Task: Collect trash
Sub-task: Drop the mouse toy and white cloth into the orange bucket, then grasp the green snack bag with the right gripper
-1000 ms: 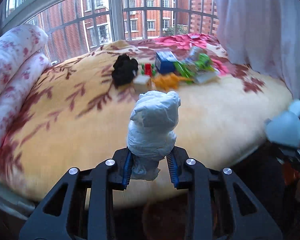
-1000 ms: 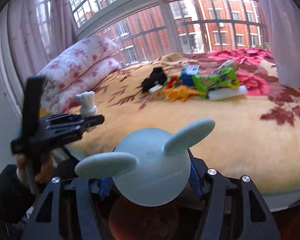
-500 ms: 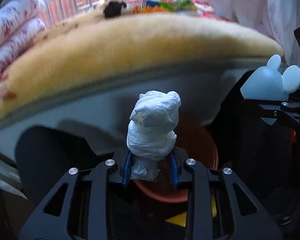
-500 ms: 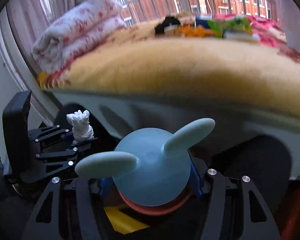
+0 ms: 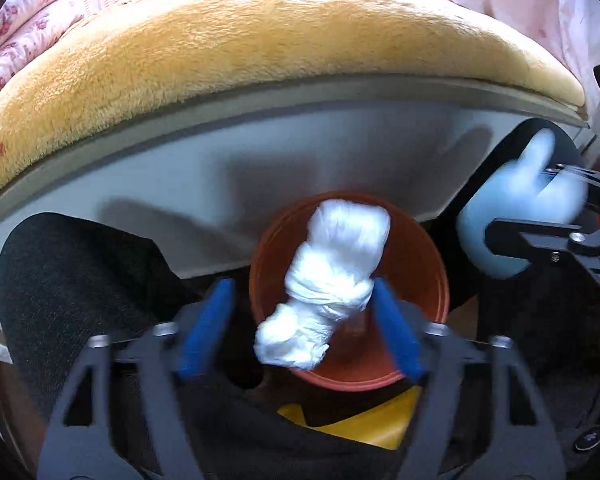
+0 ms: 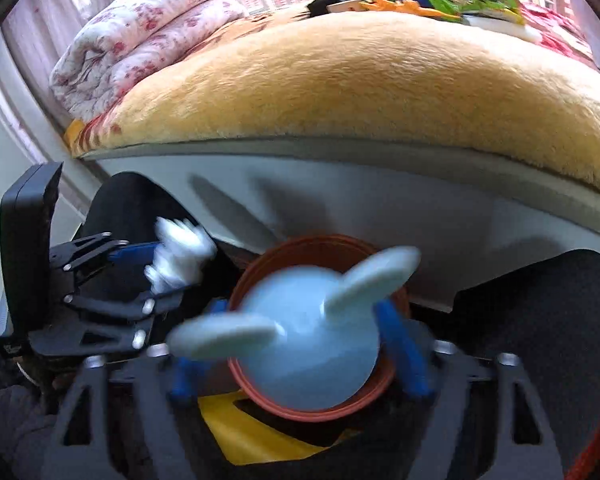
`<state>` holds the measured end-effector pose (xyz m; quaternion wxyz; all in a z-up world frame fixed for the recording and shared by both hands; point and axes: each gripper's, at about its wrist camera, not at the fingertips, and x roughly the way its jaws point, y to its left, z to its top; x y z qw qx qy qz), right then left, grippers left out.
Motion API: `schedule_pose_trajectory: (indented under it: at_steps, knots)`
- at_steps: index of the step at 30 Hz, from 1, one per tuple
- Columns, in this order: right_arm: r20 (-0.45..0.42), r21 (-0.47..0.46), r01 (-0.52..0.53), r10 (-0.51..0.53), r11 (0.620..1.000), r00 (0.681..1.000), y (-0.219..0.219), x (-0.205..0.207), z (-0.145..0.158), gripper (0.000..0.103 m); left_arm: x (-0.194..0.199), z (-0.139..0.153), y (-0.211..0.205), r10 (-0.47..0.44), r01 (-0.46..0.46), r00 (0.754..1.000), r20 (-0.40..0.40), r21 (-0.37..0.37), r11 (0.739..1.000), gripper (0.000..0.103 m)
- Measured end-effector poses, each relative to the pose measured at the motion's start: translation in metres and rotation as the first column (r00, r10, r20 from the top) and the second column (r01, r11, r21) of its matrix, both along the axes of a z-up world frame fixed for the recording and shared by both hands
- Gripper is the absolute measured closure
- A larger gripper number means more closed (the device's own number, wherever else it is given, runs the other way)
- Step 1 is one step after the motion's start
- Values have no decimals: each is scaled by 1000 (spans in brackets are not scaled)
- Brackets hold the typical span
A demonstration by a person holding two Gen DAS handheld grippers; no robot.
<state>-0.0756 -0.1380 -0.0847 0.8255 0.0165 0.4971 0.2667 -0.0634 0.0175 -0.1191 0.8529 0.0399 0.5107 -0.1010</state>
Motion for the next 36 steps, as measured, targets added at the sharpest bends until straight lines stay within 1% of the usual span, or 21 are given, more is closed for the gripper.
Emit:
schedule_pose_trajectory:
  at_steps: [4,10,16,19,21,23,24,25,26,27,28,29,30,31,34,36]
  knots:
    - [-15,36,26,-25,999,1000,-12,2,-1,23,2,0,6,15,-15,1000,1,-17,1000,30]
    - [36,40,59,-60,997,998,-29,2,16,23,3,3,11,20,-19,1000,5,-53,998,30]
    - [120,59,106,-112,993,986,-55,11,50,23,-11,24,2,-15,19,996,92,-50,999,30]
    - [145,109,131,-146,985,979,-70,26,73,23,-8,46,-6,-36,44,988,149,-51,998,30]
    - [160,148,148,-171,978,972,-78,41,90,23,-2,59,-10,-41,53,983,180,-58,997,30]
    - [178,181,183,-215,966,960,-84,65,110,23,6,73,-15,-46,64,976,213,-78,995,29]
    - [178,203,193,-230,960,957,-87,77,118,23,11,79,-17,-45,65,973,226,-84,994,26]
    - [169,233,204,-247,951,954,-90,91,125,23,16,84,-19,-42,65,970,240,-91,994,24]
    - [139,289,227,-275,930,951,-96,115,133,23,22,90,-21,-38,65,965,258,-99,993,23]
    - [112,328,234,-284,915,952,-100,130,137,23,26,93,-22,-34,64,963,268,-104,993,23]
    - [73,378,241,-289,894,955,-104,147,139,23,32,97,-23,-28,61,960,279,-111,992,23]
    - [14,438,273,-311,856,950,-108,177,140,23,35,100,-25,-25,61,959,283,-118,991,23]
    - [-23,468,299,-326,832,945,-110,197,139,23,39,101,-25,-22,61,958,287,-129,990,23]
    - [-48,482,317,-336,817,941,-111,210,139,23,42,102,-25,-18,60,958,286,-138,989,23]
    - [-156,497,417,-395,761,905,-113,267,125,23,50,99,-25,-14,57,960,279,-147,987,23]
    - [-201,483,468,-426,740,882,-114,288,114,23,53,97,-23,-9,52,961,278,-146,988,23]
